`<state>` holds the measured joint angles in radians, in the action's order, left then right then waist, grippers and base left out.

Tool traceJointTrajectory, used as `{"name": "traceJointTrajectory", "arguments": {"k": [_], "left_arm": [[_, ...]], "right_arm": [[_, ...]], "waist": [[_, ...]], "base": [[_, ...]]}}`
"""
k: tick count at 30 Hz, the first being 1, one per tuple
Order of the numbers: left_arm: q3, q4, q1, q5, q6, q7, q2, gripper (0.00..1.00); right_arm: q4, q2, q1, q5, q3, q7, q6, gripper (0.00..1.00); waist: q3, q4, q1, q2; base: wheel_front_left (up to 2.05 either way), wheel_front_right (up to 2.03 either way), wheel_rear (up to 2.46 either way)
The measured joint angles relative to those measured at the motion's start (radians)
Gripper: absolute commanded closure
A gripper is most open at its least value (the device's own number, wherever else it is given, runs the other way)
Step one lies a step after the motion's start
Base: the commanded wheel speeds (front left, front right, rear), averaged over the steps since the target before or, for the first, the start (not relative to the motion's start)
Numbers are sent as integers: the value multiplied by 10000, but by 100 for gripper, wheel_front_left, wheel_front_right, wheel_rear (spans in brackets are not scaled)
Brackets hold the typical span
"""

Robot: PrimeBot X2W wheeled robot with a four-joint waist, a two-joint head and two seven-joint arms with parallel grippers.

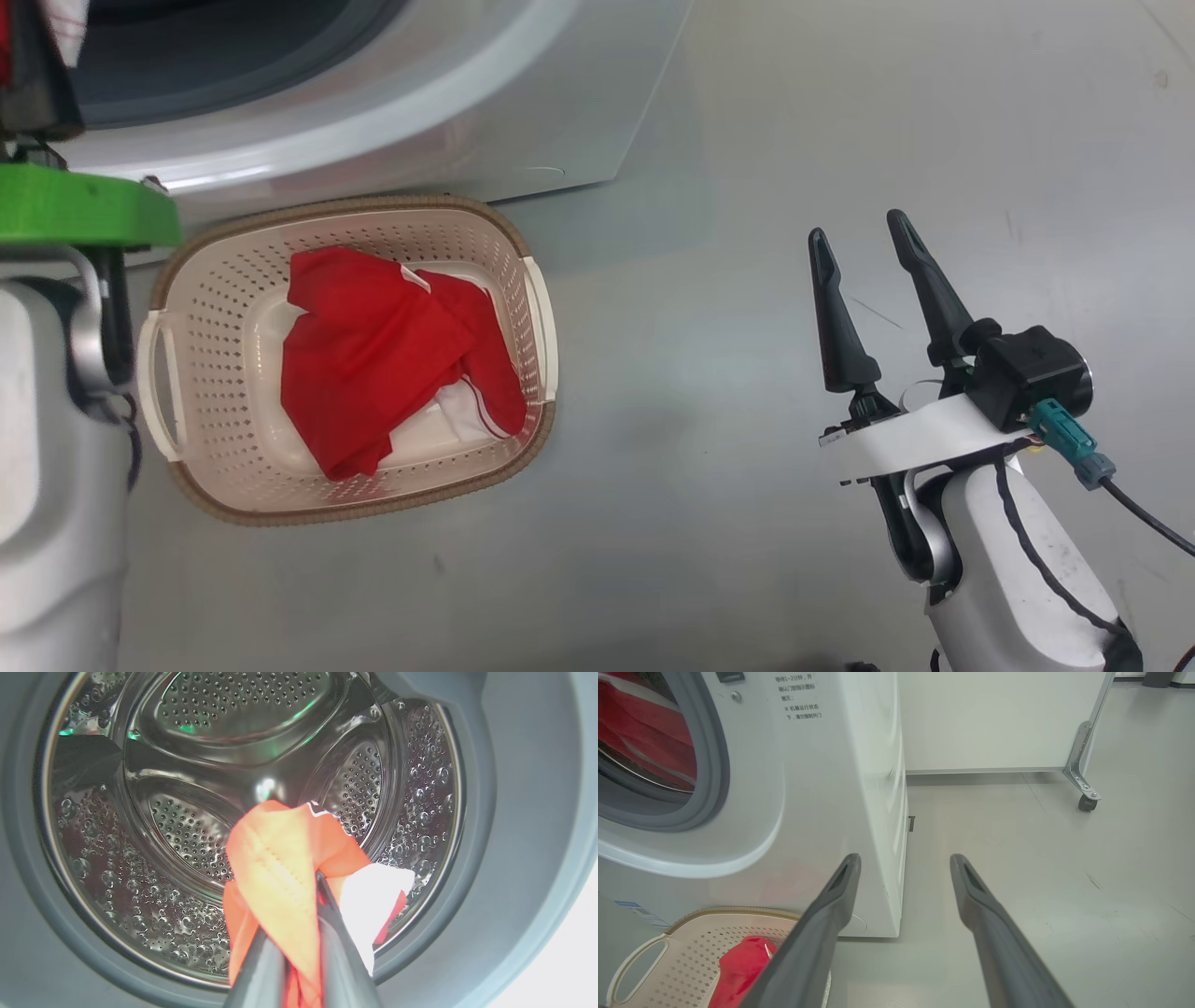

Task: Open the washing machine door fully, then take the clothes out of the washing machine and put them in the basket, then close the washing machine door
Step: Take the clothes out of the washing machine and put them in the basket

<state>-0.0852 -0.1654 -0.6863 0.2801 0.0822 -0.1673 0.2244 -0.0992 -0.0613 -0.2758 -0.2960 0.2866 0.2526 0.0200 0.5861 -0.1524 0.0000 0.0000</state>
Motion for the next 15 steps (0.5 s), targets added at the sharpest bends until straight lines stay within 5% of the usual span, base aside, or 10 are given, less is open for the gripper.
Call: {"name": "traceJointTrajectory", "arguments": {"k": [15], "left_arm": [[-690,1151,2700,-199,119,-598,-825,100]], "right_arm": [[-339,-178,1133,268,-182,-2,0,0]], "waist": [[-1828,537,-1,0]], "base": [[0,0,0]]}}
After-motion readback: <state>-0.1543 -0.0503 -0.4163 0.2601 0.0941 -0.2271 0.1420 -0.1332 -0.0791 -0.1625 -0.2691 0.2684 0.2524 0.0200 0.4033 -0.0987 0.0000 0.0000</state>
